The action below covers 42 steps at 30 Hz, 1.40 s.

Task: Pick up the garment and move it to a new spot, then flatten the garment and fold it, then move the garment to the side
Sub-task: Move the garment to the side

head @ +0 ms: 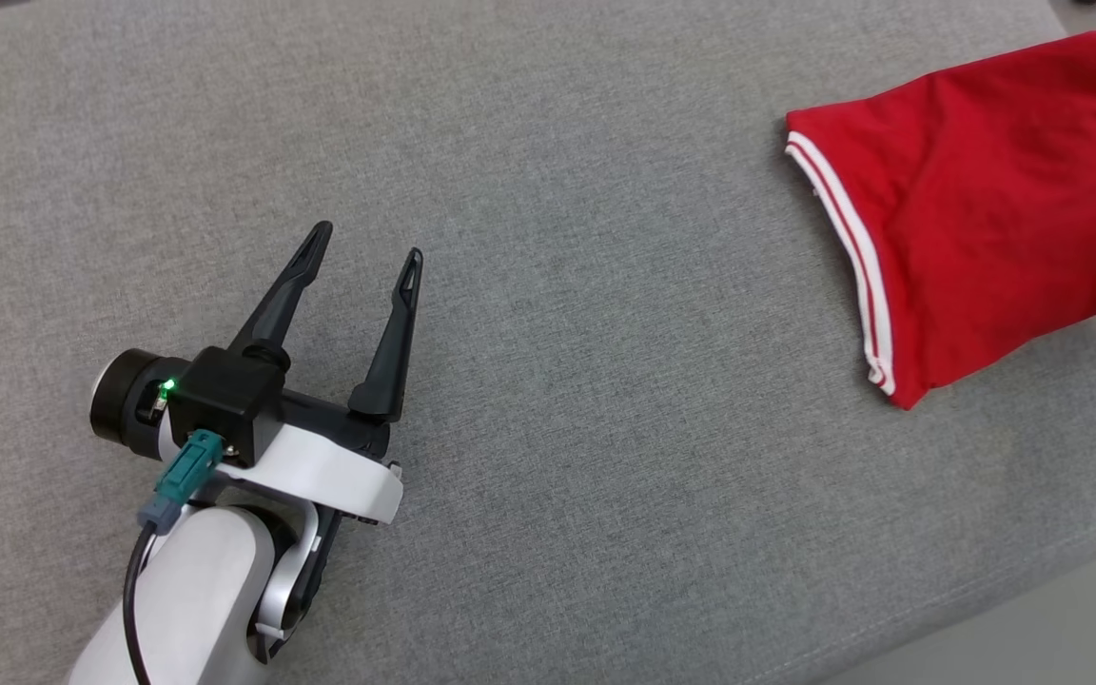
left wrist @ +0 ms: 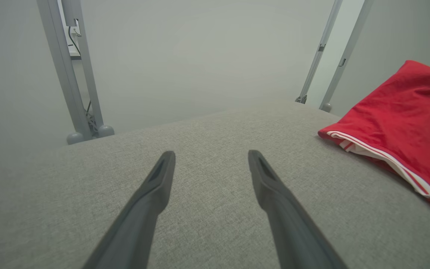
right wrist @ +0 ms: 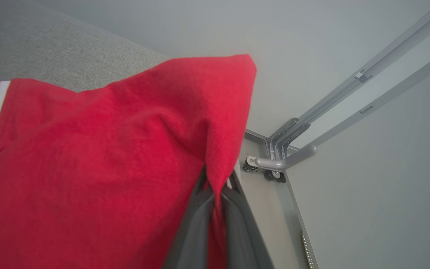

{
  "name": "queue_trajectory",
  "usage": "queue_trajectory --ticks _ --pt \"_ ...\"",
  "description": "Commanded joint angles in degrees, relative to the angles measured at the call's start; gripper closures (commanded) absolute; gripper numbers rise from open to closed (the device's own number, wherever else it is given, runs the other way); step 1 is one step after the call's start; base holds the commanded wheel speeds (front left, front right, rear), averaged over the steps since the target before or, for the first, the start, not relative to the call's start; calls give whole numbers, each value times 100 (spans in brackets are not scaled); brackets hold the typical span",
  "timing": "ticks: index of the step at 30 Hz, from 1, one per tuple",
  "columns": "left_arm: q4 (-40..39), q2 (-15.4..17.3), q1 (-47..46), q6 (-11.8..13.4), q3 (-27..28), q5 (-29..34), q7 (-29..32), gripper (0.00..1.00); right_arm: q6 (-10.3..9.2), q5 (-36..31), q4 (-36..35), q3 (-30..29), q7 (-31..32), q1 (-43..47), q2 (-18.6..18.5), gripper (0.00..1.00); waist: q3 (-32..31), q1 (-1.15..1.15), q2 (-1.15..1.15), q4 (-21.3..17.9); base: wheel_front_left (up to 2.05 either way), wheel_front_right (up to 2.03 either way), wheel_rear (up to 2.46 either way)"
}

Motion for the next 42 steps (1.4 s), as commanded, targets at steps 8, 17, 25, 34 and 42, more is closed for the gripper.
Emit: queue_trajectory --ticks 8,17,25,34,42 --pt "81 22 -218 -36 -5 -3 -34 0 -4 218 878 -113 -296 -556 208 0 183 0 0 39 0 0 0" --pt "232 -8 19 62 114 -162 -255 0 -4 494 -17 -988 -345 -60 655 0 -133 0 0 231 0 0 0" --pt "271 -138 317 96 279 -381 -535 0 -4 31 -1865 -1868 -348 1464 1585 0 -655 0 0 764 0 0 0" --pt "120 -137 874 265 649 -502 -699 0 -4 -446 -2971 -2157 -288 2890 2493 0 -1287 0 0 1245 0 0 0" --pt "138 -45 1442 302 803 -576 -714 0 -3 -653 -3547 -2329 108 3769 2934 0 -1888 0 0 1360 0 0 0"
